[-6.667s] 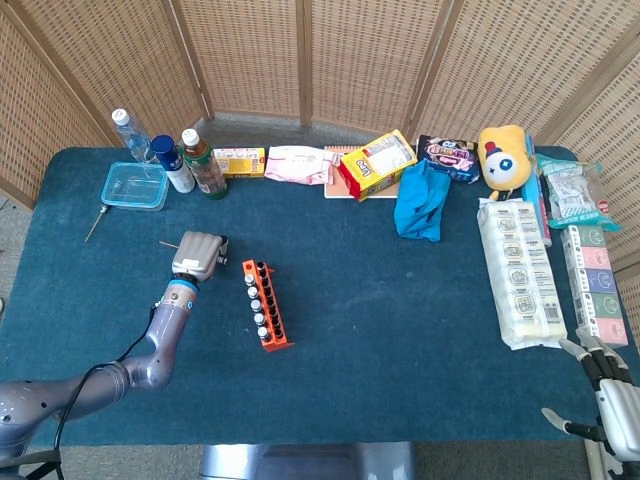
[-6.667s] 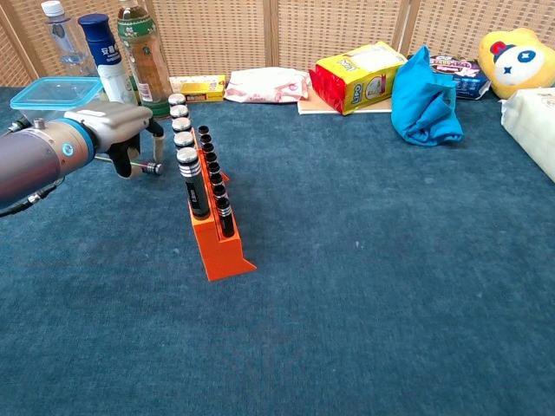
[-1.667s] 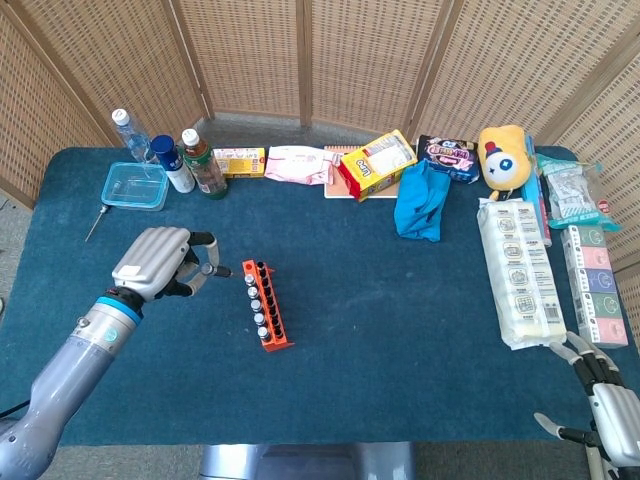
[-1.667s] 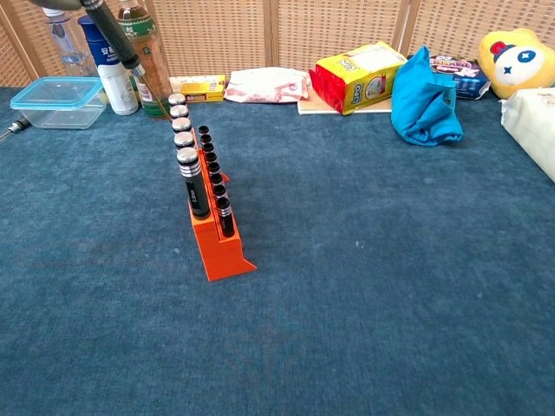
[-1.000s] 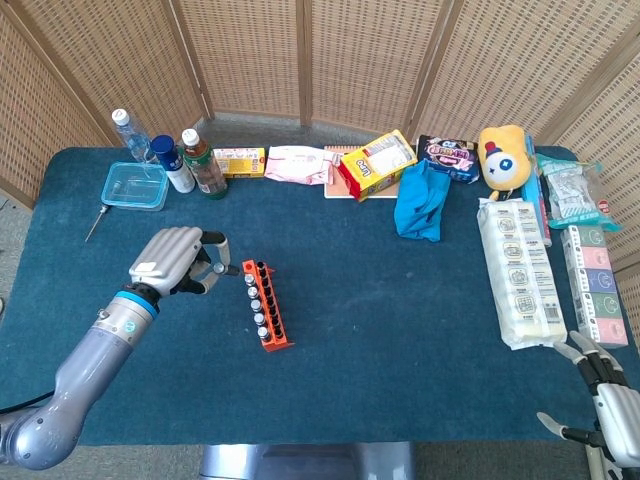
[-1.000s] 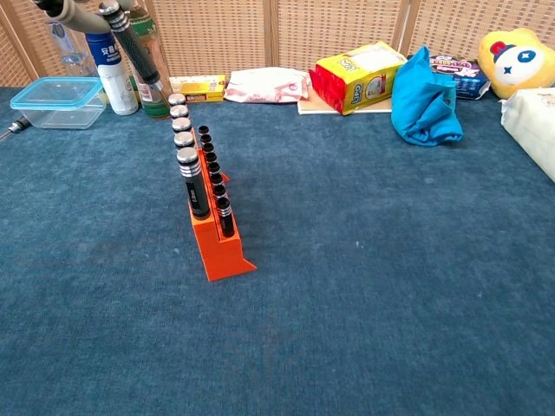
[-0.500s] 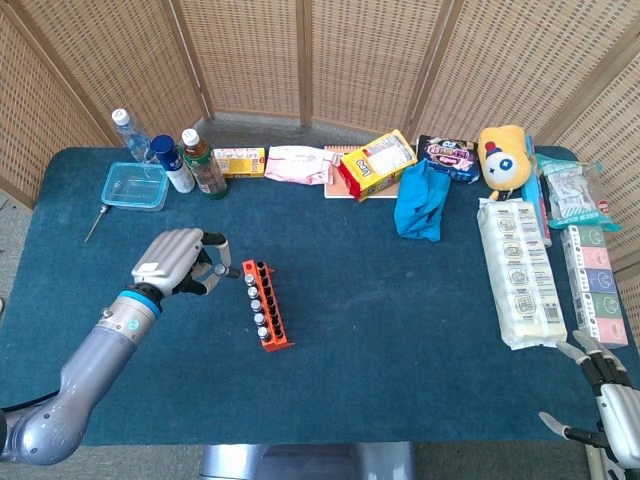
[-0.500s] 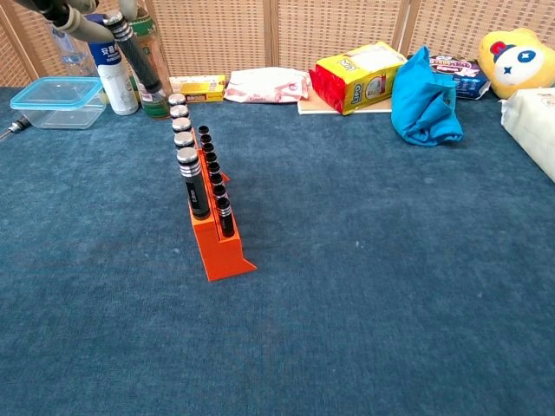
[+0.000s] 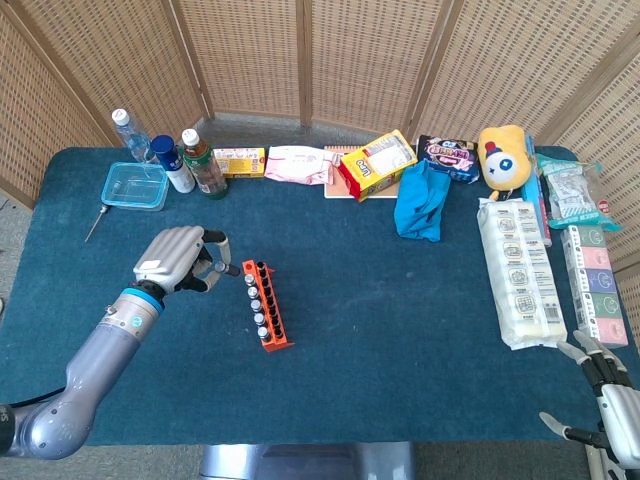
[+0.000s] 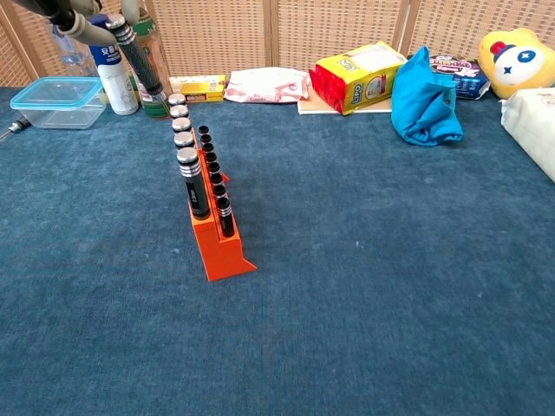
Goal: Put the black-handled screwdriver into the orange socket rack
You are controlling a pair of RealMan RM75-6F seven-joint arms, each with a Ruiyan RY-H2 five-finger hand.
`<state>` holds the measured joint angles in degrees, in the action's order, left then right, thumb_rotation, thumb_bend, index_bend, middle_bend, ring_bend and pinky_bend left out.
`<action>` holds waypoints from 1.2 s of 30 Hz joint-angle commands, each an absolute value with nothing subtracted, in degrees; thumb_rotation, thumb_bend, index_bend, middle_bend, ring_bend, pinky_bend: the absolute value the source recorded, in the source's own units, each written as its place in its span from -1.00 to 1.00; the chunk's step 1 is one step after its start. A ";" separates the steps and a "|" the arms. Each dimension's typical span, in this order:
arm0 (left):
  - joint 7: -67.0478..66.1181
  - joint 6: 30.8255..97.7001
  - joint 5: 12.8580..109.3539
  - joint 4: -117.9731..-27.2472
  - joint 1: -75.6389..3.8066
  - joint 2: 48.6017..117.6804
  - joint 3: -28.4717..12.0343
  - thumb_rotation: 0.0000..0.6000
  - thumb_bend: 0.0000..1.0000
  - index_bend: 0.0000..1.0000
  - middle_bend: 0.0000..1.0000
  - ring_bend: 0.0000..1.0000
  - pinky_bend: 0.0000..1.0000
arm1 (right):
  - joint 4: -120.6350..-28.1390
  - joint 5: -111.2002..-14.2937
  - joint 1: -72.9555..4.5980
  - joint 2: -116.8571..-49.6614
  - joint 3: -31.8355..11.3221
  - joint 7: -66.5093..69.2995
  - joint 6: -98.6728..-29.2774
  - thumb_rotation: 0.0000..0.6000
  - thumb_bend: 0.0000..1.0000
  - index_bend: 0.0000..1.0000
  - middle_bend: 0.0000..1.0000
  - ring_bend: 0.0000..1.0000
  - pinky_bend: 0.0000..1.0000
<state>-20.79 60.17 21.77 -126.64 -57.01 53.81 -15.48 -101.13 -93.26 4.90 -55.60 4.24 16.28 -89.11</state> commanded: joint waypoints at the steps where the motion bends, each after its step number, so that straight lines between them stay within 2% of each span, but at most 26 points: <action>1: -21.68 61.07 20.79 -125.69 -57.93 55.07 -15.36 1.00 -0.24 0.11 1.00 1.00 1.00 | -101.19 -93.16 4.90 -55.57 4.19 16.26 -89.10 1.00 -1.00 -0.67 -0.88 -1.00 -1.00; 25: -25.89 64.14 14.13 -121.40 -62.57 60.76 -16.41 1.00 -0.25 0.11 1.00 1.00 1.00 | -100.93 -92.56 4.71 -55.70 4.06 16.44 -88.49 1.00 -1.00 -0.67 -0.88 -1.00 -1.00; 36: -30.01 65.35 11.53 -119.56 -64.79 63.05 -15.56 1.00 -0.25 0.11 1.00 1.00 1.00 | -100.76 -92.51 4.82 -55.50 3.99 16.99 -88.76 1.00 -1.00 -0.67 -0.88 -1.00 -1.00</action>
<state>-29.49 65.20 11.76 -119.80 -64.43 62.68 -15.67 -100.76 -92.50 4.82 -55.51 3.99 17.00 -88.76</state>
